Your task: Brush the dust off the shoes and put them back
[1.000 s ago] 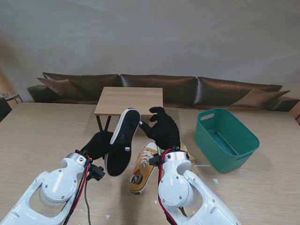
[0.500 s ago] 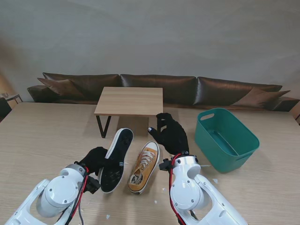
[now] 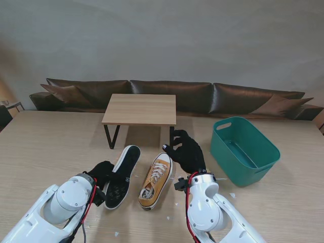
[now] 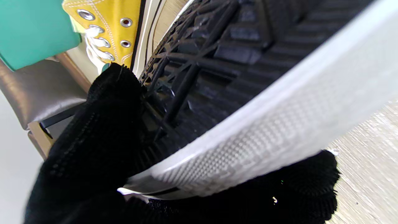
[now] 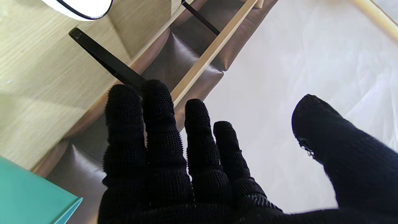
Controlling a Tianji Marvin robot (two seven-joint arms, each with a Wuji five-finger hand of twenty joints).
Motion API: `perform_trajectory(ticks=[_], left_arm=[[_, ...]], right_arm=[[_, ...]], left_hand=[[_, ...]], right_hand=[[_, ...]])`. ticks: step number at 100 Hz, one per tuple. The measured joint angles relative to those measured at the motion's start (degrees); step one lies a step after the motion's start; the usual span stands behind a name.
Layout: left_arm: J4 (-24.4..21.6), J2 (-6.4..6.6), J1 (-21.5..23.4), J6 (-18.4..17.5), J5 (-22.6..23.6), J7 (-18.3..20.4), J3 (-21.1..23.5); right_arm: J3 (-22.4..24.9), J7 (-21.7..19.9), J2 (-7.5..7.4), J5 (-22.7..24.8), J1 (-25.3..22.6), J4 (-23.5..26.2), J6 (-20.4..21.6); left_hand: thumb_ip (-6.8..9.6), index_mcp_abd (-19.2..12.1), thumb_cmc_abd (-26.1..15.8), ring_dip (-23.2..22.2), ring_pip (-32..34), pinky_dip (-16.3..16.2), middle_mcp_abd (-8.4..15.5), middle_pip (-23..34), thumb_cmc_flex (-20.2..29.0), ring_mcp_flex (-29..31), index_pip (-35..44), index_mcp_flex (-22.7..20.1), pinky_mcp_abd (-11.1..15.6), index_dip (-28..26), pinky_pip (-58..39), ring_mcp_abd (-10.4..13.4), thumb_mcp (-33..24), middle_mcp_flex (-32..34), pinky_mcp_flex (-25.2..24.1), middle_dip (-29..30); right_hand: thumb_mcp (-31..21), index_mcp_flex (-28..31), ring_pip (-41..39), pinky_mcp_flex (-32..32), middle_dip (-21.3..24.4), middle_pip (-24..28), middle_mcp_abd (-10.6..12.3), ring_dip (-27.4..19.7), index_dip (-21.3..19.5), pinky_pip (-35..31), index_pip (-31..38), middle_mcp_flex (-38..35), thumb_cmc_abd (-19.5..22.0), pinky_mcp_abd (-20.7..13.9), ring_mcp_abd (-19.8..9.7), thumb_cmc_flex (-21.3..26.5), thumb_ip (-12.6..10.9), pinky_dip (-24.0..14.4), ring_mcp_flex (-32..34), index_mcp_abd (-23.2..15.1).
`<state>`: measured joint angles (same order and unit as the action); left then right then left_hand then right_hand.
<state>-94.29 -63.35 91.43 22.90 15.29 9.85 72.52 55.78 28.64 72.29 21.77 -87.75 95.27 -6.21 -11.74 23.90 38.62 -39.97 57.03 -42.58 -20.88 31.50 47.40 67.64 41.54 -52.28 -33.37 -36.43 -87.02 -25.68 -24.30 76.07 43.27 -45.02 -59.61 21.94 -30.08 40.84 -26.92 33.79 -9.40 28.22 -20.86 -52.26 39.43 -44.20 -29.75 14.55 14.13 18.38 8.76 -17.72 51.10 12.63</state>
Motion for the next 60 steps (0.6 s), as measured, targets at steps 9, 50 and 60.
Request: perform_trajectory(ticks=[9,50,60], left_arm=[[1.28,-0.02,-1.09,0.59,-0.16,-0.17,-0.8],[3.9,-0.3,-3.63,4.52,-0.2,-0.88,-2.99],[3.93,-0.29,-4.0,5.63,0.63,-0.76,-3.53]], right_arm=[[0.09,-0.02,0.01,-0.24,-0.22,0.0,0.13],[0.41,-0.4,0.0,-1.18,-0.59,-0.1,0.74],[0.51,-0.52,-0.01,-1.24,-0.71,-0.16,0.95]], left_hand=[[0.0,0.01,-0.01,-1.18,-0.62,-0.74,-0.16,-0.46,0.12,-0.05,-0.39,0.07,-0.01,0.0,-0.11,0.0,0.04,-0.44,-1.23,-0.16],[0.05,0.05,-1.91,-6.17,-0.47,-5.83,-1.79,-6.34,0.19,-1.9,-7.96,2.07,-0.02,1.01,-1.51,-0.12,0.45,-6.79,-6.05,0.46],[0.06,0.08,-1.97,-7.5,0.85,-7.37,-2.41,-7.94,-2.1,-3.22,-15.03,2.07,-0.01,1.07,-1.51,-0.17,-3.49,-9.09,-7.54,0.89]], right_hand=[[0.0,0.0,0.0,0.0,0.0,0.0,0.0,0.0,0.0,0.0,0.0,0.0,0.01,0.05,0.05,0.0,0.0,-0.01,0.0,0.0],[0.0,0.01,0.0,0.0,0.0,0.0,-0.07,0.0,0.0,0.54,0.0,0.0,0.04,0.1,0.09,0.0,0.0,-0.06,0.0,0.0],[0.0,0.01,0.0,0.0,0.0,0.0,-0.08,0.0,0.0,0.56,0.0,0.0,0.04,0.12,0.11,0.0,0.0,-0.07,0.0,0.0]])
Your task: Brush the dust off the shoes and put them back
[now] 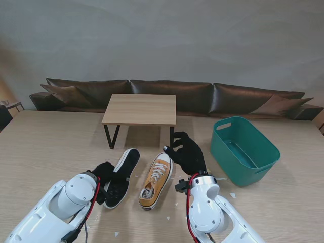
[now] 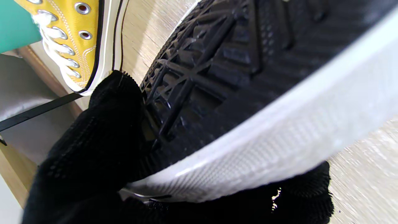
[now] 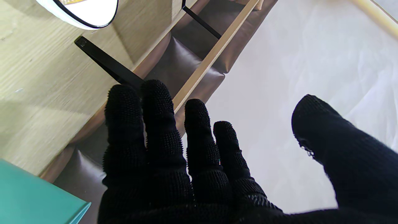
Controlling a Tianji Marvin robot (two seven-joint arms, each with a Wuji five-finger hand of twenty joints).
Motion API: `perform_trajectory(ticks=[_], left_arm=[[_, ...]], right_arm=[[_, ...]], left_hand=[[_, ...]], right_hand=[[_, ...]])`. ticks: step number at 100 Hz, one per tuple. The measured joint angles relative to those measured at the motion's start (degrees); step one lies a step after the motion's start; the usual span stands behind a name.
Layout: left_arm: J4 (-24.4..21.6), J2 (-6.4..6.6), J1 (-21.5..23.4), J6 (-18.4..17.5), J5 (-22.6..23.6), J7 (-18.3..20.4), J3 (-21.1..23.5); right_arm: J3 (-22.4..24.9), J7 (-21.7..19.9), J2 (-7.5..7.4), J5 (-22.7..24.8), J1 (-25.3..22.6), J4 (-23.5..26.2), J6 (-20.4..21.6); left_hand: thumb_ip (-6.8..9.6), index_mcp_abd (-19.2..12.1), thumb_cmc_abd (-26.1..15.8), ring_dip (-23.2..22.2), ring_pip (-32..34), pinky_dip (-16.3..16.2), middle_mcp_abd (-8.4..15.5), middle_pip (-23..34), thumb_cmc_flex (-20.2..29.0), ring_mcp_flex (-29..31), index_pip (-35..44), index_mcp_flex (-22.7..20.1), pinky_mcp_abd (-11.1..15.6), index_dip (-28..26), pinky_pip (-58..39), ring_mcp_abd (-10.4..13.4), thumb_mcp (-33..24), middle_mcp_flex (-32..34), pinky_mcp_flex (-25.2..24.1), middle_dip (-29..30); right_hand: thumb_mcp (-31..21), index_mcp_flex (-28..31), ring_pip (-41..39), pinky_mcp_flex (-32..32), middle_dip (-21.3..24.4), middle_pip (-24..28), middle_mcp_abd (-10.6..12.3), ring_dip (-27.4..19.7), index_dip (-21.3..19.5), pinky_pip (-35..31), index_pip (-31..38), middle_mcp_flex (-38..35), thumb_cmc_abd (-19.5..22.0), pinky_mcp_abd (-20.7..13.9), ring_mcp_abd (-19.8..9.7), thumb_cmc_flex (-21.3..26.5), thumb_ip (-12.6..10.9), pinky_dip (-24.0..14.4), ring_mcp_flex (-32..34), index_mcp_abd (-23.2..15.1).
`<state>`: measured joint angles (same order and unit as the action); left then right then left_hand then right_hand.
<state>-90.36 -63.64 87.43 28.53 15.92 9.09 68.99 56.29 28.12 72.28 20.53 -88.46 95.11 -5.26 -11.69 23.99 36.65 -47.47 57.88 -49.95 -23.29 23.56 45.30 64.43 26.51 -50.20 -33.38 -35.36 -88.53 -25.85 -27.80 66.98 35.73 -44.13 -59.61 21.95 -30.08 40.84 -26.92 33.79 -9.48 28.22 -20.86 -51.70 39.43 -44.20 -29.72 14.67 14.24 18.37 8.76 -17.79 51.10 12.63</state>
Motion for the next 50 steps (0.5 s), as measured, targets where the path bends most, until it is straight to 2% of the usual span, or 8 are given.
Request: perform_trajectory(ticks=[11,16,35,47,48,50], left_arm=[[0.23,0.08,-0.32,0.45,1.74,0.29,-0.56],[0.28,0.18,-0.51,0.69,2.59,0.71,-0.84],[0.04,0.9,-1.44,1.61,4.59,3.12,-1.66],[-0.52,1.42,-1.85,2.84,6.61,4.62,-2.23],[-0.59,1.47,-1.88,2.95,6.8,4.77,-2.28],[-0.69,1.56,-1.94,3.11,7.11,5.03,-2.36]], right_arm=[[0.02,-0.08,-0.01,-0.06,-0.08,-0.11,0.2],[0.02,-0.06,-0.01,-0.18,-0.1,-0.15,0.25],[0.03,-0.03,-0.01,-0.54,-0.17,-0.32,0.5],[0.11,0.0,0.02,-0.92,-0.21,-0.39,0.54],[0.12,0.0,0.02,-0.95,-0.21,-0.4,0.54],[0.13,0.01,0.02,-0.99,-0.22,-0.4,0.55]], left_hand=[[0.13,0.0,-0.53,-0.98,1.57,-1.51,-0.36,-0.34,-3.33,-1.44,-5.59,0.06,0.08,2.52,0.08,0.14,-3.94,-2.34,-2.0,-1.05],[1.87,-0.41,-1.42,-1.53,2.7,-2.2,-0.49,-0.41,-5.17,-2.83,-6.05,0.22,0.4,2.71,0.16,0.4,-4.58,-4.22,-3.24,-1.63],[1.91,-1.99,-3.07,-2.21,3.33,-3.74,-0.8,-1.96,-7.48,-4.96,-6.83,0.79,1.72,3.51,1.43,1.13,-4.66,-8.47,-5.63,-2.89],[2.0,-4.08,-5.33,-2.79,3.57,-5.0,-0.68,-2.69,-8.14,-6.09,-8.09,0.59,2.32,5.31,2.22,1.16,-1.05,-9.2,-7.0,-2.47],[2.8,-4.29,-5.47,-2.82,3.57,-5.15,-0.68,-2.87,-8.12,-6.12,-8.2,0.59,2.32,5.67,2.32,1.16,-0.26,-9.21,-7.06,-2.29],[3.11,-4.47,-5.61,-2.82,3.57,-5.33,-0.67,-3.0,-8.11,-6.38,-8.42,0.59,2.33,5.85,2.55,1.16,0.33,-9.22,-7.22,-2.07]], right_hand=[[0.0,0.0,-0.04,0.0,0.0,0.0,-0.01,0.0,0.0,0.01,0.0,0.0,0.0,0.02,0.03,0.0,0.0,-0.02,0.0,0.0],[0.0,0.0,-0.06,0.0,0.0,0.0,-0.01,0.0,0.0,0.02,0.0,0.0,0.0,0.04,0.03,0.0,0.0,-0.03,0.0,0.0],[0.0,0.0,-0.23,0.0,0.0,0.0,-0.02,0.0,0.0,0.03,0.0,0.0,0.01,0.1,0.06,0.0,0.0,-0.1,0.0,0.0],[-0.01,0.0,-0.25,0.0,0.0,0.0,-0.03,0.0,0.0,0.04,0.0,0.0,0.01,0.14,0.1,0.0,0.0,-0.16,0.0,0.0],[-0.01,0.0,-0.25,0.0,0.0,0.0,-0.03,0.0,0.0,0.05,0.0,0.0,0.01,0.15,0.11,0.0,0.0,-0.17,0.0,0.0],[-0.01,0.0,-0.25,0.0,0.0,0.0,-0.03,0.0,0.0,0.05,0.0,0.0,0.01,0.22,0.14,0.0,0.0,-0.18,0.0,0.0]])
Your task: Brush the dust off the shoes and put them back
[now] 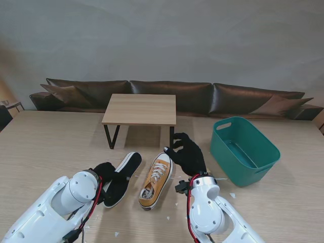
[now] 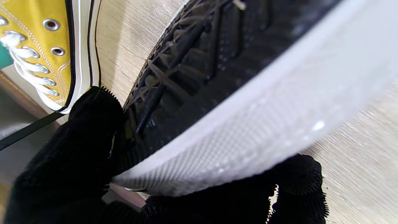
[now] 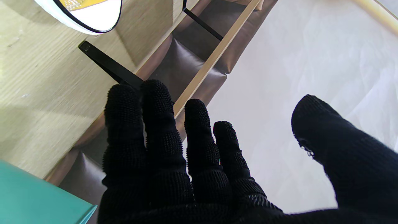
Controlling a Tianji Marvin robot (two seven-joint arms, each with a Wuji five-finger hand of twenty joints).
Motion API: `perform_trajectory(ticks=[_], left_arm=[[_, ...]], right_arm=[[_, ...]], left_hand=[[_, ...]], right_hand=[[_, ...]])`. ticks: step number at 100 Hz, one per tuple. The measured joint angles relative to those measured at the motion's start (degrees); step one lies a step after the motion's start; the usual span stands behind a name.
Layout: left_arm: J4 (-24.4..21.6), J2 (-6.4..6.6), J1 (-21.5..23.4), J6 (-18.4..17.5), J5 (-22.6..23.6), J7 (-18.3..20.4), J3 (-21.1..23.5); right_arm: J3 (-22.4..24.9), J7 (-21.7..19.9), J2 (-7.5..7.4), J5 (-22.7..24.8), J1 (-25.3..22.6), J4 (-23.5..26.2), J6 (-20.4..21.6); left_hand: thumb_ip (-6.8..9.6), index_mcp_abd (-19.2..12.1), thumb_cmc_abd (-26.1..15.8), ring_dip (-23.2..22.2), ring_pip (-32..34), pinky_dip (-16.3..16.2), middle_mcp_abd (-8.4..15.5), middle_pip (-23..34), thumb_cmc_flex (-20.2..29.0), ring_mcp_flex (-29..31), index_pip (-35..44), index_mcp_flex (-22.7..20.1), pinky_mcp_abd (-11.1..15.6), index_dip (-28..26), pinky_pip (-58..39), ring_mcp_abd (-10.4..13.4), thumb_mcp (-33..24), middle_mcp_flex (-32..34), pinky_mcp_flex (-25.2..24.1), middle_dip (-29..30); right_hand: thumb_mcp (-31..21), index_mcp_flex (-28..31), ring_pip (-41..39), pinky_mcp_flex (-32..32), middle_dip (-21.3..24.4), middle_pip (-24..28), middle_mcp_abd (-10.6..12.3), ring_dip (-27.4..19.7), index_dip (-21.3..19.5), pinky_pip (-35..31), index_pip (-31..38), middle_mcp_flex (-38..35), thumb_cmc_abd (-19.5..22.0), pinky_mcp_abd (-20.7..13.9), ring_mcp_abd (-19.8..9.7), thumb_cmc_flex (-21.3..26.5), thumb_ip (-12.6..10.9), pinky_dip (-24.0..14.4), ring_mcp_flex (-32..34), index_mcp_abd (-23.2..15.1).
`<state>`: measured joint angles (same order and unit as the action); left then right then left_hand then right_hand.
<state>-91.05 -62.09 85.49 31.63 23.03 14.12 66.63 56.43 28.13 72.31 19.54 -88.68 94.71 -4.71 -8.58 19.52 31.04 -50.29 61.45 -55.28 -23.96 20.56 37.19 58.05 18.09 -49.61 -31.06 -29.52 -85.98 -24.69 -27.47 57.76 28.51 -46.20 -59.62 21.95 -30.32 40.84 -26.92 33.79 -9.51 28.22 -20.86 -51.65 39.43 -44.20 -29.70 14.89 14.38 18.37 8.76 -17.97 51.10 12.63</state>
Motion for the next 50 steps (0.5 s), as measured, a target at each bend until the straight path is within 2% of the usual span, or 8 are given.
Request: perform_trajectory(ticks=[14,31,50], left_arm=[[-0.58,0.58,-0.39,1.24,2.58,1.46,-0.61],[-1.38,1.21,-0.85,3.56,4.78,2.71,-1.37],[-2.18,1.63,-0.55,4.22,6.35,3.57,-1.35]], right_arm=[[0.12,0.02,0.02,-0.19,-0.01,-0.09,0.0],[0.31,-0.05,0.03,-0.6,-0.06,-0.12,0.0],[0.41,-0.25,0.03,-1.0,-0.11,-0.18,0.02]], left_hand=[[0.02,-1.73,-1.77,0.0,-1.6,-0.44,0.02,-0.68,-0.69,-1.37,-1.8,0.6,0.45,1.81,1.82,-0.1,3.14,-0.58,-1.4,1.33],[0.07,-2.01,-3.08,0.09,-3.51,-0.61,-0.01,-2.24,-0.74,-2.38,-2.76,1.19,0.58,2.82,3.09,-0.75,4.6,-1.3,-2.24,2.77],[0.14,-1.61,-3.75,1.1,-6.64,-0.32,-0.09,-3.37,-0.72,-3.88,-4.28,1.69,0.61,4.23,4.91,-1.54,4.68,-2.36,-3.53,3.82]], right_hand=[[-0.01,0.0,-0.12,0.0,0.0,0.0,-0.02,0.0,0.0,0.03,0.0,0.0,0.0,0.28,0.16,0.0,0.0,-0.14,0.0,0.0],[-0.02,0.0,-0.24,0.0,0.0,0.0,-0.23,0.0,0.0,0.45,0.0,0.0,0.01,0.29,0.18,0.0,0.0,-1.22,0.0,0.0],[-0.02,0.0,-0.25,0.0,0.0,0.0,-0.49,0.0,0.0,0.59,0.0,0.0,0.01,0.33,0.26,0.0,0.0,-1.23,0.0,0.0]])
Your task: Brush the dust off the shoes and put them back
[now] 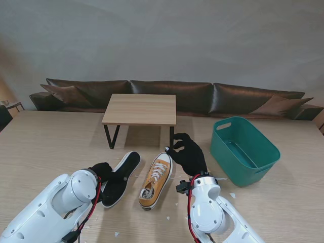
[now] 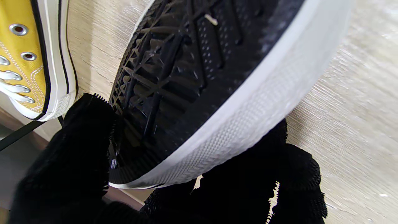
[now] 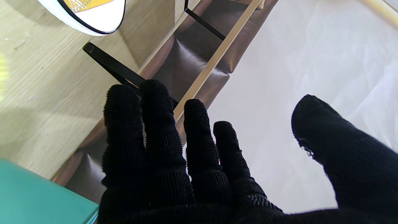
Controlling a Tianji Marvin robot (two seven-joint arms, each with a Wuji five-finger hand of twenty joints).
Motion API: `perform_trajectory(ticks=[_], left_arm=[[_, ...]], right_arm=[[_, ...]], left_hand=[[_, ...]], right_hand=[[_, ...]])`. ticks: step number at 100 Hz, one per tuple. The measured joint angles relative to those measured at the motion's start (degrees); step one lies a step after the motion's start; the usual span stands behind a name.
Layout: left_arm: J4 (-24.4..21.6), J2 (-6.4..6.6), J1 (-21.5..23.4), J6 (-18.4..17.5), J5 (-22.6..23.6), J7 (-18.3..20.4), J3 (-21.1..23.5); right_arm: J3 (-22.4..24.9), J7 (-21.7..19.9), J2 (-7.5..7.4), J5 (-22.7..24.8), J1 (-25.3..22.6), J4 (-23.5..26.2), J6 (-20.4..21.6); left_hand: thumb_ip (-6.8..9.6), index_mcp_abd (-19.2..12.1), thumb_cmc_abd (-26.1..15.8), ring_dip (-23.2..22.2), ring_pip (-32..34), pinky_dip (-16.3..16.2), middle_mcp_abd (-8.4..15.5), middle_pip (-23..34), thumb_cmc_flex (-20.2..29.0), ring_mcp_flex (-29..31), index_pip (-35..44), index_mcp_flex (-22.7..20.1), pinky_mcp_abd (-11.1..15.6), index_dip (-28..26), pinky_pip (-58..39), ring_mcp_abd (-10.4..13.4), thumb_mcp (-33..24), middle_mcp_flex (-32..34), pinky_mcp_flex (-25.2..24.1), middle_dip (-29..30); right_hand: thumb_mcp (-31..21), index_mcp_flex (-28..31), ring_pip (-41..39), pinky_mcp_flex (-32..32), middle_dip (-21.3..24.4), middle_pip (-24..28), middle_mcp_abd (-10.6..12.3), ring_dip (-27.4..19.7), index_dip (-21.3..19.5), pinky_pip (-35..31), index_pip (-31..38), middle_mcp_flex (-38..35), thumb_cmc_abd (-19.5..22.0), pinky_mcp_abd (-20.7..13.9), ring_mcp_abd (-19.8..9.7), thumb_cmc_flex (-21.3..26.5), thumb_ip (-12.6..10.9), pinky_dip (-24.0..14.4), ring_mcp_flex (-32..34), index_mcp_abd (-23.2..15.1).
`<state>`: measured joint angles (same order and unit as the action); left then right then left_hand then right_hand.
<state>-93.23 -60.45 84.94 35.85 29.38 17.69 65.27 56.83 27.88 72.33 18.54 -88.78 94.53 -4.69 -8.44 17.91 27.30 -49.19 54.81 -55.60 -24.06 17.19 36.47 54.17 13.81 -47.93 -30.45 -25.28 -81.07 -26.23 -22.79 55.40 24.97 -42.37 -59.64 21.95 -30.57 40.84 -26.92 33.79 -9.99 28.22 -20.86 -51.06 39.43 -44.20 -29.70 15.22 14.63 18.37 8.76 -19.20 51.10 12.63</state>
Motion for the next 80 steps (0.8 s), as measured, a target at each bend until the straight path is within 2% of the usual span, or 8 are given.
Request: perform_trajectory(ticks=[12,13,26,40,58,71,73,80], left_arm=[[-0.81,0.3,0.59,0.09,3.88,1.16,0.16],[-0.86,0.32,0.65,0.09,4.01,1.19,0.2],[-1.51,0.44,1.51,0.15,3.98,1.0,1.04],[-2.47,0.47,2.75,0.21,4.97,0.7,1.97],[-3.3,0.44,3.93,0.09,5.35,-0.24,2.85],[-3.34,0.34,4.39,-0.61,5.08,-1.37,3.22],[-3.34,0.32,4.42,-0.73,5.0,-1.48,3.26],[-3.33,0.3,4.48,-1.04,4.71,-1.59,3.32]], right_arm=[[0.03,-0.19,0.0,-0.25,-0.02,-0.01,0.0],[0.04,-0.2,0.0,-0.27,-0.02,-0.01,0.0],[0.06,-0.46,-0.01,-0.48,-0.04,-0.04,0.0],[0.06,-0.6,-0.01,-0.69,-0.04,-0.14,0.0],[-0.05,-0.61,-0.01,-0.97,-0.01,-0.31,0.0],[-0.11,-0.61,0.01,-1.13,-0.01,-0.36,0.0],[-0.12,-0.61,0.01,-1.15,-0.01,-0.36,0.0],[-0.12,-0.66,0.01,-1.22,-0.02,-0.37,0.0]], left_hand=[[0.57,0.41,-1.1,1.54,-3.48,1.22,-0.65,-2.25,0.0,-1.51,-0.3,0.41,0.01,0.21,1.36,-0.75,1.07,-0.66,-1.09,2.48],[1.13,0.48,-1.1,1.68,-3.88,1.29,-0.65,-2.39,0.0,-1.53,-0.71,0.55,0.0,0.21,1.39,-0.99,1.22,-0.66,-1.37,2.58],[1.16,0.36,-1.17,4.65,-10.2,3.89,-0.69,-3.36,0.09,-3.24,-0.74,0.67,0.01,0.49,4.06,-2.1,1.24,-1.29,-3.57,4.88],[1.16,0.26,-1.22,9.47,-18.88,7.84,-0.79,-4.38,0.61,-7.64,-1.23,1.55,0.02,0.9,9.86,-3.78,1.24,-2.84,-6.98,8.34],[1.17,-0.04,-1.24,17.61,-31.42,16.65,-0.77,-8.81,1.59,-16.12,-2.62,3.94,0.41,2.0,23.91,-5.0,2.22,-8.92,-12.45,15.45],[1.24,-0.63,-1.24,20.78,-35.49,19.64,-0.68,-9.98,1.6,-20.53,-3.66,5.89,0.46,3.21,30.91,-5.7,2.44,-11.58,-14.93,18.06],[2.29,-0.81,-1.24,21.31,-35.97,20.07,-0.68,-10.46,1.6,-21.18,-3.79,5.91,0.47,3.3,31.45,-5.7,2.44,-11.89,-15.03,18.29],[2.3,-1.2,-1.24,22.51,-37.57,20.84,-0.63,-10.95,1.62,-22.5,-4.21,6.92,0.57,3.93,34.17,-5.71,2.84,-12.68,-15.72,19.59]], right_hand=[[0.0,0.0,0.0,0.0,0.0,0.0,0.0,0.0,0.0,0.02,0.0,-0.01,0.0,0.03,0.03,0.0,0.0,0.0,0.0,0.0],[0.0,0.0,0.0,0.0,0.0,0.0,0.0,0.0,0.0,0.03,0.0,-0.01,0.0,0.02,0.03,0.0,0.0,0.0,0.0,0.0],[-0.01,0.01,-0.01,0.0,0.0,0.0,-0.05,0.0,0.0,0.08,0.0,-0.01,0.0,0.05,0.13,0.0,0.0,-0.01,0.0,0.0],[-0.01,0.17,-0.01,0.0,0.0,0.0,-0.06,0.0,0.0,0.19,0.0,-0.02,0.0,0.09,0.21,0.0,0.0,-0.02,0.0,0.0],[-0.01,0.17,-0.01,0.0,0.0,0.0,-0.08,0.0,0.0,0.32,0.0,-0.03,0.0,0.15,0.28,0.0,0.0,-0.03,0.0,0.0],[-0.01,0.18,-0.01,0.0,0.0,0.0,-0.09,0.0,0.0,0.34,0.0,-0.04,0.0,0.16,0.29,0.0,0.0,-0.04,0.0,0.0],[-0.01,0.19,-0.01,0.0,0.0,0.0,-0.08,0.0,0.0,0.35,0.0,-0.04,0.0,0.16,0.29,0.0,0.0,-0.04,0.0,0.0],[-0.01,0.19,-0.01,0.0,0.0,0.0,-0.09,0.0,0.0,0.37,0.0,-0.04,0.0,0.16,0.29,0.0,0.0,-0.05,0.0,0.0]])
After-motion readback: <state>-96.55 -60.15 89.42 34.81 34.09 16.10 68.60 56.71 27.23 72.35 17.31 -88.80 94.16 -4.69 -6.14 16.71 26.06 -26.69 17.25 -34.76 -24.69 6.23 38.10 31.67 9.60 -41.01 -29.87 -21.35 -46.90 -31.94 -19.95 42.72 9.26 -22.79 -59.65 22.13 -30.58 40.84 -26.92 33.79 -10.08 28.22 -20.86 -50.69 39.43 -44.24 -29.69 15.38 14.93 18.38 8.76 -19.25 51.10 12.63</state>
